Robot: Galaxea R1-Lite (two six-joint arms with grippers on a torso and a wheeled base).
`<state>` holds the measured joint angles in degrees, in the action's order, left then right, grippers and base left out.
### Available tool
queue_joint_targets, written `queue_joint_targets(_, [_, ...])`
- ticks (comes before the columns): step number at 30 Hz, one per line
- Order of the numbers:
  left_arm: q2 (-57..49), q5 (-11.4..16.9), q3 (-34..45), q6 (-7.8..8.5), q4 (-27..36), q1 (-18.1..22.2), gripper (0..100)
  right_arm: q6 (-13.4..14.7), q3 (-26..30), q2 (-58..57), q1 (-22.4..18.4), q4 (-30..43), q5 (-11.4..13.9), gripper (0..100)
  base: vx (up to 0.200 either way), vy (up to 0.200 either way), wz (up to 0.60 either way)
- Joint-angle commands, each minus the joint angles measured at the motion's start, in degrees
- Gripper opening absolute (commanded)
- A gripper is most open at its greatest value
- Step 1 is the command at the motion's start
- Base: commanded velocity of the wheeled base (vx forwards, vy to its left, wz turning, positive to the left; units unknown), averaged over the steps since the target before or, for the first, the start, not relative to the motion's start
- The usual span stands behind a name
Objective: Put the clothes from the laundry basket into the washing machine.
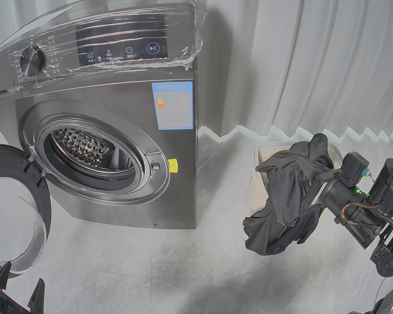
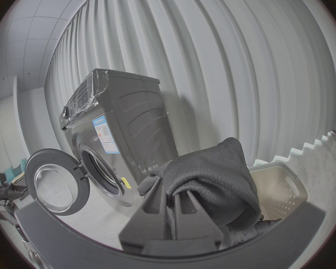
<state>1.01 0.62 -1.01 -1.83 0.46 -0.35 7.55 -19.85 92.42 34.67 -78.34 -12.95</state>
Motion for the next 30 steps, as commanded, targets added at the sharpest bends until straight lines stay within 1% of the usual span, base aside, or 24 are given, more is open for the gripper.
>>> queue_joint_targets(1, [-1.0, 0.0, 0.8, -0.02, 0.0, 0.0, 100, 0.0, 0.1, 0.1, 0.1, -0.1, -0.1, 0, 0.0, 0.2, 0.0])
queue_joint_targets(12, [-1.0, 0.0, 0.8, -0.11, 0.0, 0.0, 100, 0.1, 0.1, 0.2, 0.3, -0.1, 0.0, 0, 0.0, 0.2, 0.0])
queue_joint_targets(21, [-1.0, 0.0, 0.8, -0.11, 0.0, 0.0, 100, 0.1, 0.0, 0.1, 0.3, -0.1, 0.1, 0, 0.0, 0.0, 0.0])
queue_joint_targets(30, [-1.0, 0.0, 0.8, -0.11, 0.0, 0.0, 100, 0.1, 0.0, 0.0, 0.3, -0.1, 0.0, 0, -0.2, 0.0, 0.0])
